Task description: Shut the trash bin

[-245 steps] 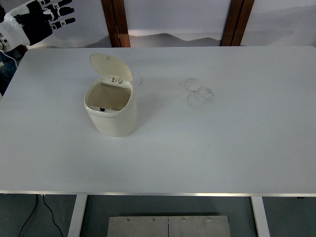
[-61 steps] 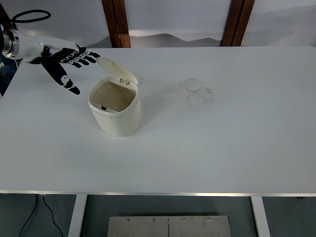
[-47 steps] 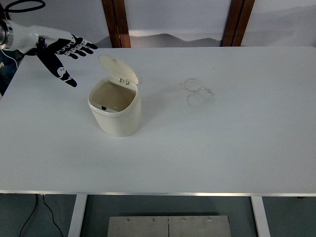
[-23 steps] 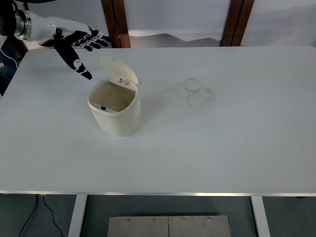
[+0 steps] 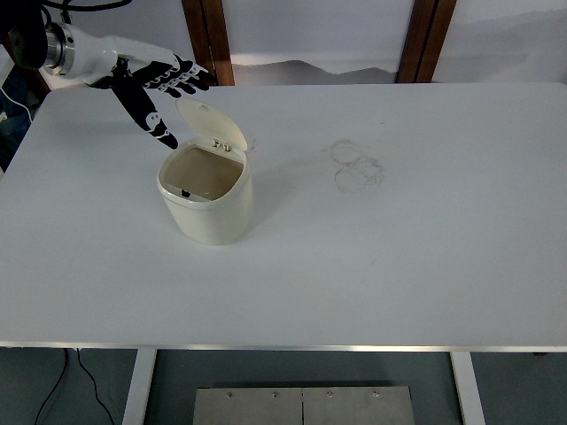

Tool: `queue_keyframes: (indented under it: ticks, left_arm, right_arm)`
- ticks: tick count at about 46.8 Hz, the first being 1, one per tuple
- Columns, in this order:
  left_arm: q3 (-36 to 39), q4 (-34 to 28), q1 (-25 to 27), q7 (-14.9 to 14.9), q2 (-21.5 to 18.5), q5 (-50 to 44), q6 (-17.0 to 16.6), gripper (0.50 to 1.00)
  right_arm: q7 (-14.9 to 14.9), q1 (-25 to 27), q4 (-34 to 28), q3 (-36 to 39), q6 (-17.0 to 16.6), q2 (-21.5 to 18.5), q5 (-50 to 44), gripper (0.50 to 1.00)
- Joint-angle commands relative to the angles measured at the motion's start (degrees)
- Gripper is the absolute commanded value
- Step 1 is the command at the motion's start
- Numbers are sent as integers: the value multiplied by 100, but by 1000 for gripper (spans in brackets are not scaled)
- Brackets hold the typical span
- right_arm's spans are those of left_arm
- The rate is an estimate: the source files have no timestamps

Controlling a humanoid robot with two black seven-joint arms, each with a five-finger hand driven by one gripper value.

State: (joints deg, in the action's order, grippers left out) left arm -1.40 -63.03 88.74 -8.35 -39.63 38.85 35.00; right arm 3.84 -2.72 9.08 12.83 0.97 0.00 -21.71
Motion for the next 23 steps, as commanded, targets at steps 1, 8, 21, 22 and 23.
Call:
queue_keyframes:
  ticks: [1,8,21,22,23]
  left_arm:
    - [0,-33,-6,0,8,8,0,1000]
    - [0,-165,-24,0,114,8,0,1000]
    - [9,-543,-59,-35,219,8,0,1000]
    - [9,-613,-68,-70,211,8,0,1000]
    - [9,-666,-68,-96,202,8,0,1000]
  right_arm:
    - [3,0,-2,0,0,0,0,995]
    - [3,-9,6,0,0,0,0,995]
    - [3,-9,-2,0,0,0,0,995]
    - [3,-9,6,0,0,0,0,995]
    - [3,-9,-2,0,0,0,0,995]
